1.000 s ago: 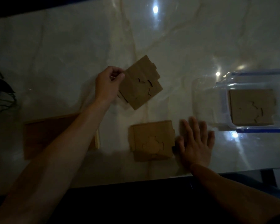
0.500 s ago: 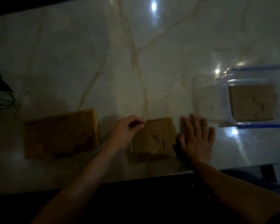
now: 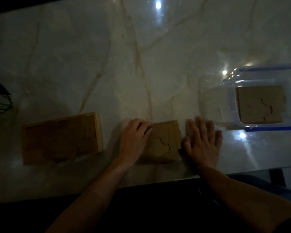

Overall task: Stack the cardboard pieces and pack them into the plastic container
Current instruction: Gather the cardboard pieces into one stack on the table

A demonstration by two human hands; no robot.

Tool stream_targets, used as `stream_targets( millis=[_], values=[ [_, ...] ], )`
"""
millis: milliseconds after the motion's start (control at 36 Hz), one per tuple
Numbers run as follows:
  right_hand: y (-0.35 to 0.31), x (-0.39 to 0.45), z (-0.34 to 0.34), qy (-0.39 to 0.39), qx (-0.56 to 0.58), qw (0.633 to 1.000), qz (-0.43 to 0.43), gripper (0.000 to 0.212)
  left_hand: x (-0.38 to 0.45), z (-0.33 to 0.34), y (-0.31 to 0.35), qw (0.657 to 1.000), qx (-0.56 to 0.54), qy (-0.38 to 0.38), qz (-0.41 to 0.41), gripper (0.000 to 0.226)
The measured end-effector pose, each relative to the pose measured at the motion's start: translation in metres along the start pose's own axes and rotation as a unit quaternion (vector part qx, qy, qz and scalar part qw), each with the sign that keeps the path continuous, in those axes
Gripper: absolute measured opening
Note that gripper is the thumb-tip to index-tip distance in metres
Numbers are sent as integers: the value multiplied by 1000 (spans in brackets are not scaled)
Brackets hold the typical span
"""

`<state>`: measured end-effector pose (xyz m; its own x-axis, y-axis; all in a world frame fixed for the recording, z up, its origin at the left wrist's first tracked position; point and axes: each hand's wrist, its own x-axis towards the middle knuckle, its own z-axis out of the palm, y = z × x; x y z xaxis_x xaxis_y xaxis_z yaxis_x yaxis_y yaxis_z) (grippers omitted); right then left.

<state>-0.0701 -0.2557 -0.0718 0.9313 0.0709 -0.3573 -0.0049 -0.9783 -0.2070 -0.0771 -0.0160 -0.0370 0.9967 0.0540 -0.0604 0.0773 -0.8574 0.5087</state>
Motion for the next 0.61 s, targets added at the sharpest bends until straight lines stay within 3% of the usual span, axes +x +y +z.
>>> stream_targets(
  millis=[139, 417, 611],
  values=[
    [-1, 0, -2, -2, 4, 1000, -3, 68, -4, 7, -2, 995, 81, 36, 37, 20],
    [0, -1, 1, 2, -8, 1000, 0, 68, -4, 9, -7, 994, 101, 28, 39, 19],
    [-1, -1, -1, 10, -3, 1000, -2, 68, -5, 5, -6, 998, 34, 19, -51, 31]
  ],
)
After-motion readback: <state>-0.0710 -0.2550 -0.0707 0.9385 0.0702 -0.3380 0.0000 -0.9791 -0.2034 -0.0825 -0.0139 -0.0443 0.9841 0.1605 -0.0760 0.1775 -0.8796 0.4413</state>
